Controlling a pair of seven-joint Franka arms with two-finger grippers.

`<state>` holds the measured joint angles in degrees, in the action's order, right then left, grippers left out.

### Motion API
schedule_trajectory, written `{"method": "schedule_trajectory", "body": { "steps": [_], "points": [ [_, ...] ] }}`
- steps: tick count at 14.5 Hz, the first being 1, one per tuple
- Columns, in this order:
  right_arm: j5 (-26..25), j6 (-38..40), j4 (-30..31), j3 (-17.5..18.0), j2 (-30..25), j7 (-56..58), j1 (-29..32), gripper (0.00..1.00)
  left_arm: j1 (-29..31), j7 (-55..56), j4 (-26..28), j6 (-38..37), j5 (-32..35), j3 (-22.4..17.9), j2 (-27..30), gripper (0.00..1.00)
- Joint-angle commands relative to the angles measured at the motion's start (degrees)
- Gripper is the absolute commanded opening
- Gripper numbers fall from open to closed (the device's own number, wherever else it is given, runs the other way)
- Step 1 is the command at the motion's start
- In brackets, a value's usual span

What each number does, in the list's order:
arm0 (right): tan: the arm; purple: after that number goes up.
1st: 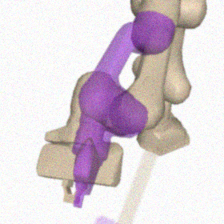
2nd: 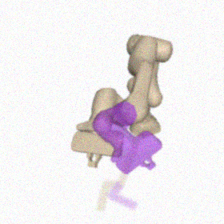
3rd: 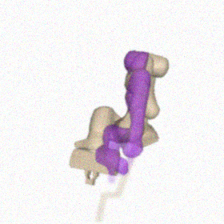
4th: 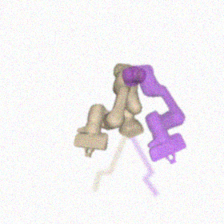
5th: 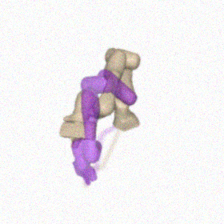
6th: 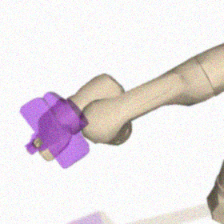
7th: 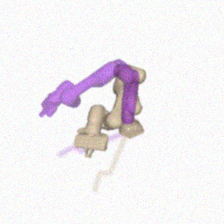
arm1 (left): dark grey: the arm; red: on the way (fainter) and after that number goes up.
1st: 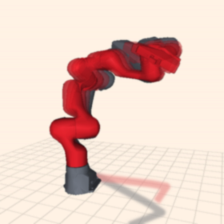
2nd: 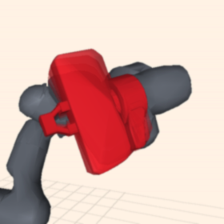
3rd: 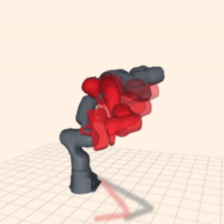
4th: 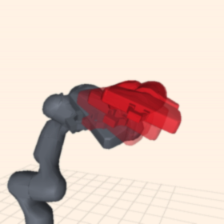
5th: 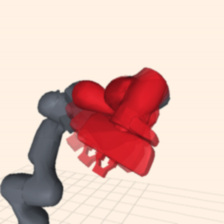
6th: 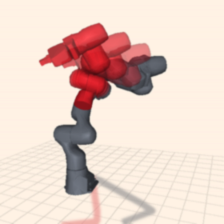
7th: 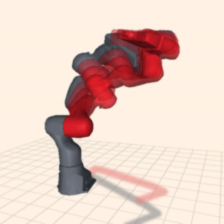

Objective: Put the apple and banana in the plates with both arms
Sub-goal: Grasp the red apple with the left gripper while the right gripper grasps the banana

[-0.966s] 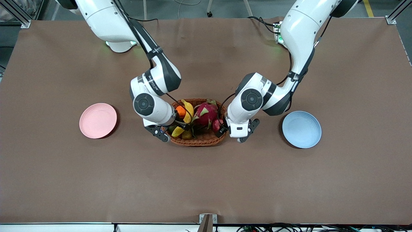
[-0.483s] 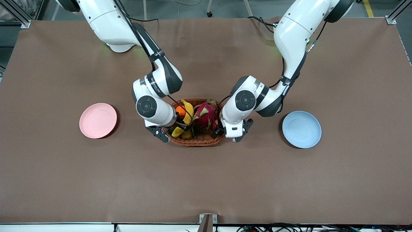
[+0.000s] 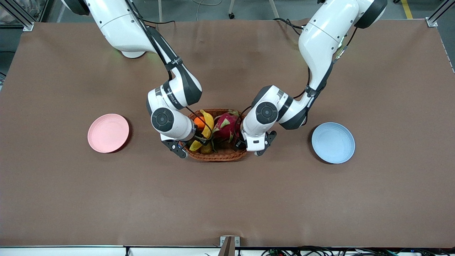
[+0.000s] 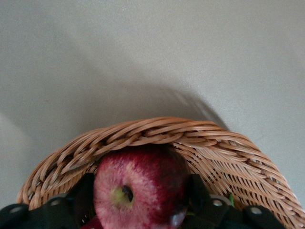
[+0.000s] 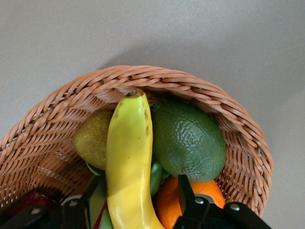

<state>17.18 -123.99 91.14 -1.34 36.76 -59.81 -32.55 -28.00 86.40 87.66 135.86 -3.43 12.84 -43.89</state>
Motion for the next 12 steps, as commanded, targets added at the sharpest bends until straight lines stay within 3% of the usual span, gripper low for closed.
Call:
{"method": "schedule_trajectory", "body": {
  "steps": [1,4,12],
  "points": [
    [1.54,0.15,-2.11,0.11,1.73,-0.92,0.04,0.69,-0.48,0.53,-0.03,0.63,-0.53,-0.36,0.56,0.42],
    [3.38,0.15,-2.37,0.11,1.82,-1.19,-0.05,0.69,-0.3,0.61,-0.3,-0.77,-0.62,-0.36,2.13,0.16],
    [3.21,0.15,-2.37,0.02,2.26,-0.49,-0.14,0.61,3.73,-0.87,-0.3,-13.42,-0.18,-1.06,13.46,0.05]
  ]
}}
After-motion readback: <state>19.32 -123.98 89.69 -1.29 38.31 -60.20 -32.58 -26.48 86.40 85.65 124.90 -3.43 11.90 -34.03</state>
